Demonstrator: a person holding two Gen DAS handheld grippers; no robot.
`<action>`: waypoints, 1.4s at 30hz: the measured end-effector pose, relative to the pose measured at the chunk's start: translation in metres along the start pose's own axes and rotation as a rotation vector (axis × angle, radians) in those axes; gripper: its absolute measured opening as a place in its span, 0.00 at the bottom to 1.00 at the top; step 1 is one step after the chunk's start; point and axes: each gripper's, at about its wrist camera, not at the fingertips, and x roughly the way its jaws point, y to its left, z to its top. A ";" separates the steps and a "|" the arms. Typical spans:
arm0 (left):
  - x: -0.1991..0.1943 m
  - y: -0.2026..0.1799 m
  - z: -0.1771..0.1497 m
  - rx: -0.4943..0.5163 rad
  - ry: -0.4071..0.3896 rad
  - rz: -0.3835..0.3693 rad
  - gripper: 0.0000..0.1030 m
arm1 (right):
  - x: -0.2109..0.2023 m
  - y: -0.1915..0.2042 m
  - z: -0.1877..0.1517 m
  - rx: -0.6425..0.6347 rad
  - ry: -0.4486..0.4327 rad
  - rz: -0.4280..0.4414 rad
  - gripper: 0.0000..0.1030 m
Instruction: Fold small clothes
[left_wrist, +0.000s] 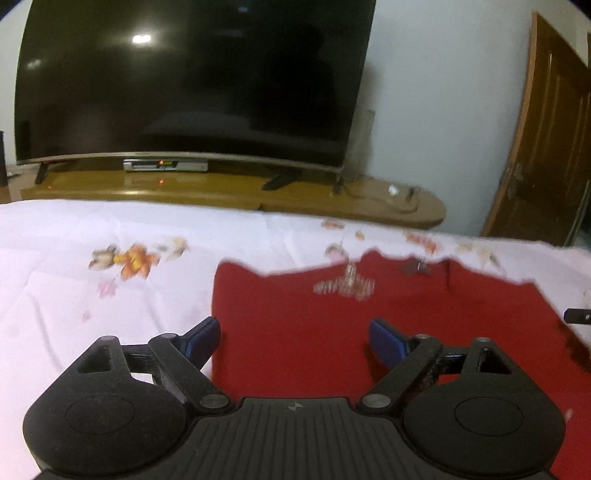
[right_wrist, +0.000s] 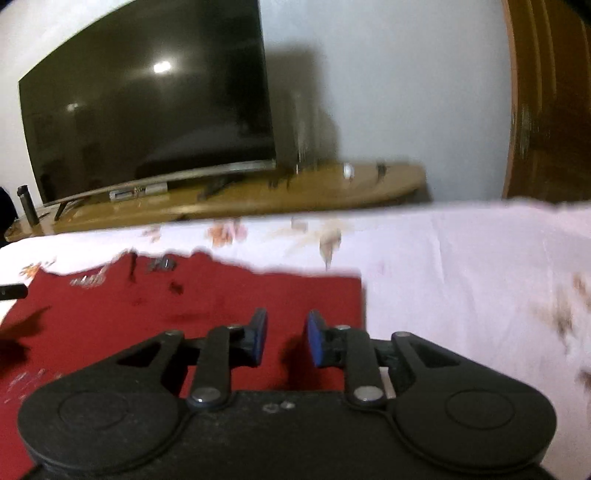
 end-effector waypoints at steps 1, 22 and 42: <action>0.002 0.000 -0.005 -0.004 0.016 0.012 0.84 | 0.004 -0.008 -0.004 0.054 0.042 0.020 0.27; -0.016 -0.037 -0.017 0.035 -0.011 0.089 0.84 | -0.022 -0.007 -0.007 0.016 -0.070 0.111 0.24; -0.181 0.002 -0.129 -0.063 0.286 -0.117 0.92 | -0.165 -0.078 -0.123 0.295 0.271 0.281 0.51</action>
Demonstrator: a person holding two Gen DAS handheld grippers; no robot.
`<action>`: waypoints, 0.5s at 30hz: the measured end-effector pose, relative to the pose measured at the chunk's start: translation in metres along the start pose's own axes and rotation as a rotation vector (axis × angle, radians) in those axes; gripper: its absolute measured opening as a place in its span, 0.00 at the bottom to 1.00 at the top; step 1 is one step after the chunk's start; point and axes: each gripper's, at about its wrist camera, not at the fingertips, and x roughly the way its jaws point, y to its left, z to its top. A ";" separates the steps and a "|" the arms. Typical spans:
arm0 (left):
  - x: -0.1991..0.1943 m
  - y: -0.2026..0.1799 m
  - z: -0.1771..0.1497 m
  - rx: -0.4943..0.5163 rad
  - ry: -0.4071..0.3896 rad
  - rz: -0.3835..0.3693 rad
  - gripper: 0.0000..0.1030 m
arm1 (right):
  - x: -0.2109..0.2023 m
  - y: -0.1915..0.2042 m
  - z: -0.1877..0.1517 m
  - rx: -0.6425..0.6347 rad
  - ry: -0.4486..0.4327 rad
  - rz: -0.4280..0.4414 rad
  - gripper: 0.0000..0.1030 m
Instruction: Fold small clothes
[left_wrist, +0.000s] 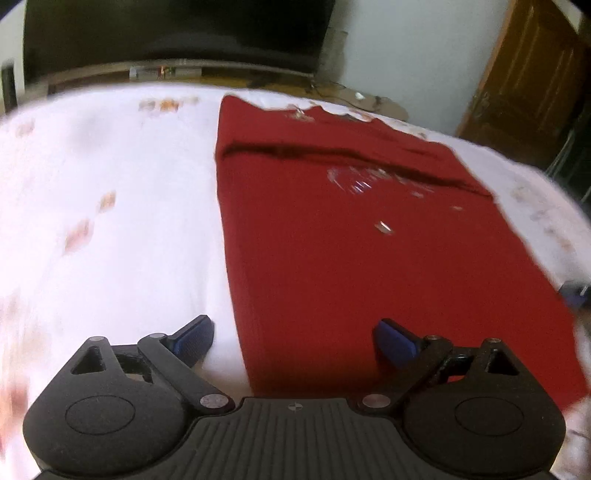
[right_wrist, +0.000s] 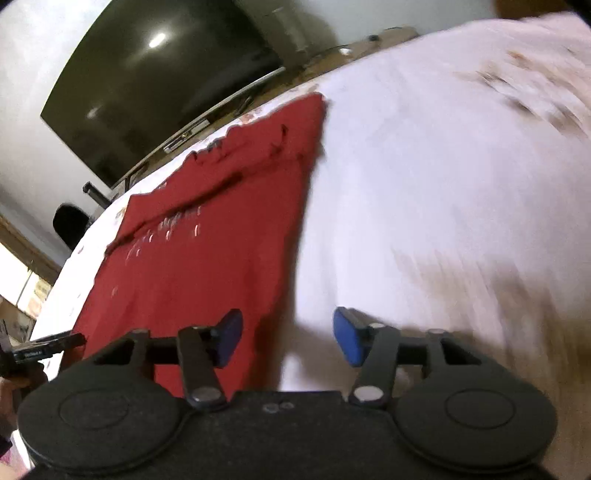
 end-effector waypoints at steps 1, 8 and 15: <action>-0.008 0.003 -0.009 -0.035 0.005 -0.039 0.92 | -0.012 0.000 -0.015 0.048 0.002 0.017 0.51; -0.048 0.015 -0.076 -0.231 -0.015 -0.268 0.90 | -0.046 0.018 -0.086 0.294 0.048 0.149 0.51; -0.032 0.036 -0.100 -0.426 -0.046 -0.389 0.63 | -0.041 0.033 -0.110 0.385 -0.003 0.169 0.50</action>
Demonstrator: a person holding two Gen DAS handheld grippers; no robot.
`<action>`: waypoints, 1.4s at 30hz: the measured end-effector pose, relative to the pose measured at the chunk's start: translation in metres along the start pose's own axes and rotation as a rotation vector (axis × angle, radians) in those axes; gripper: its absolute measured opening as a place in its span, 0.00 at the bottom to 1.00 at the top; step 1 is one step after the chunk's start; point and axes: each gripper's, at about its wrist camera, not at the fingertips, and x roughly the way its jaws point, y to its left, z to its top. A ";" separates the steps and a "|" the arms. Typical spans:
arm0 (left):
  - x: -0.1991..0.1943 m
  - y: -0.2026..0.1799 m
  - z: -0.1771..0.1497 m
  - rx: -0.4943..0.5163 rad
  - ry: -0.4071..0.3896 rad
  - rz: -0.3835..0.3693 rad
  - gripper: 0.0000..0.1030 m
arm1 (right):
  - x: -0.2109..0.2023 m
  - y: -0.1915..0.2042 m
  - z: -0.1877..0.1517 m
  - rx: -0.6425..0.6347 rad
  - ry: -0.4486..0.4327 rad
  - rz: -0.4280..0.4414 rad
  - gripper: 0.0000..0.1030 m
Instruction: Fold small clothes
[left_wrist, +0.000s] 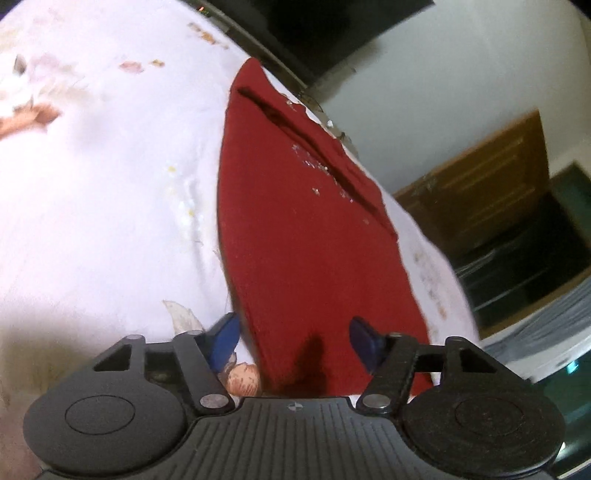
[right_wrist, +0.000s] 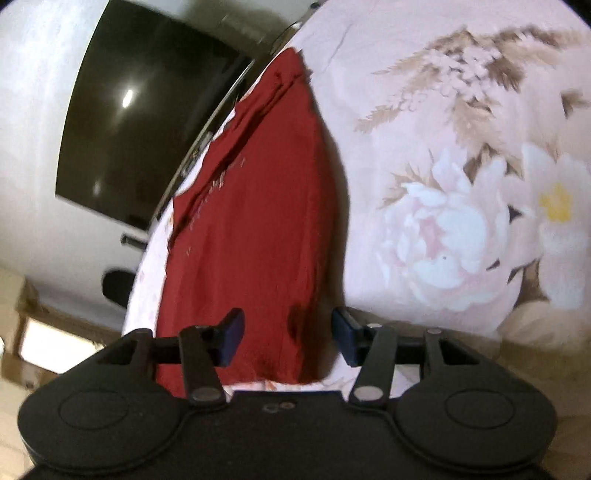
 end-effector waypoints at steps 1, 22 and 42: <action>0.000 0.002 0.000 -0.003 0.011 -0.012 0.63 | 0.001 -0.002 0.002 0.020 -0.006 0.008 0.50; -0.019 -0.028 0.006 0.059 -0.169 -0.032 0.03 | 0.001 0.046 -0.004 -0.180 -0.065 0.038 0.05; -0.008 -0.025 -0.038 0.212 -0.125 0.211 0.03 | 0.016 0.020 -0.015 -0.171 -0.008 -0.089 0.05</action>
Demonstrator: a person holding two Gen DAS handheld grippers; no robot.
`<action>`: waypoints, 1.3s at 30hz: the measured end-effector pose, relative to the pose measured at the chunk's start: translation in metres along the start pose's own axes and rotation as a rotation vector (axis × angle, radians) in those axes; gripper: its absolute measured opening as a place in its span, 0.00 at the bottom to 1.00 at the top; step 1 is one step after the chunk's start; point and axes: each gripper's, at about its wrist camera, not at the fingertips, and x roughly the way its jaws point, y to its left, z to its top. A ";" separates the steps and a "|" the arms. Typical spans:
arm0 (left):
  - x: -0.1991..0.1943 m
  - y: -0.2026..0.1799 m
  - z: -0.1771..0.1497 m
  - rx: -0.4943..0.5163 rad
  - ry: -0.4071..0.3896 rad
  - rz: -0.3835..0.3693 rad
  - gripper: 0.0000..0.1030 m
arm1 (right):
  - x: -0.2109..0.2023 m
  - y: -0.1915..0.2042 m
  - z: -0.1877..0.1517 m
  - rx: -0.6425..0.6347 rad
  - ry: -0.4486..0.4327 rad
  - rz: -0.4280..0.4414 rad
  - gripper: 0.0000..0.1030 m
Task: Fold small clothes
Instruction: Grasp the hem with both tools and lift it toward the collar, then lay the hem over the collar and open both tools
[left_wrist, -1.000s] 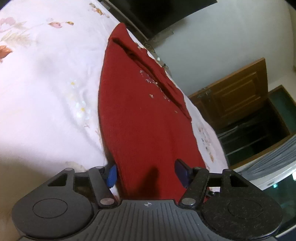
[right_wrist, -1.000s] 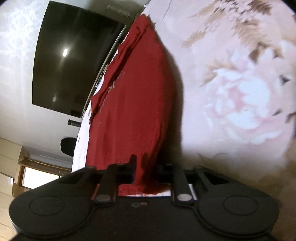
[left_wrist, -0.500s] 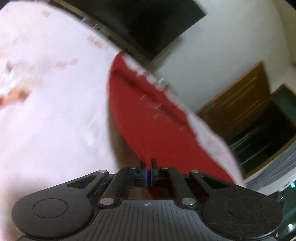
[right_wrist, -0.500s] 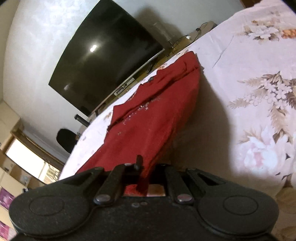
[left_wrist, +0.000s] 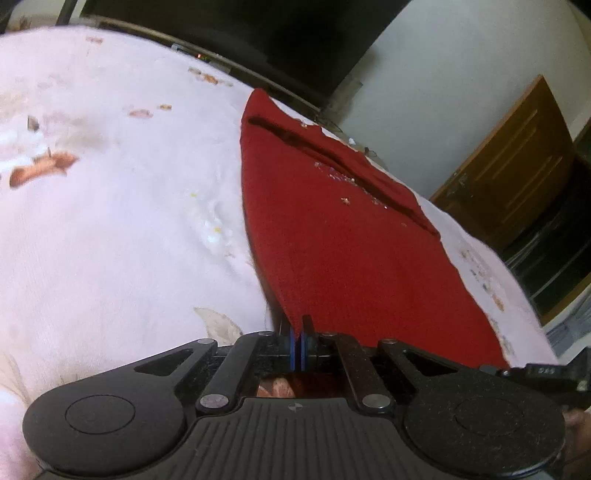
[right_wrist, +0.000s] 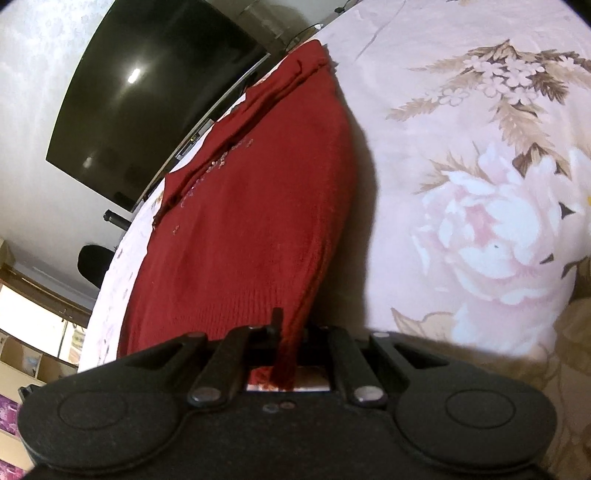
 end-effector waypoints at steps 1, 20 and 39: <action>-0.001 -0.005 0.001 0.019 -0.005 0.013 0.03 | -0.001 0.002 0.000 -0.001 -0.003 -0.004 0.05; -0.031 -0.042 0.046 0.146 -0.140 -0.005 0.02 | -0.020 0.057 0.031 -0.193 -0.129 0.012 0.05; 0.005 -0.074 0.183 0.172 -0.365 -0.062 0.03 | -0.017 0.129 0.146 -0.421 -0.301 0.072 0.05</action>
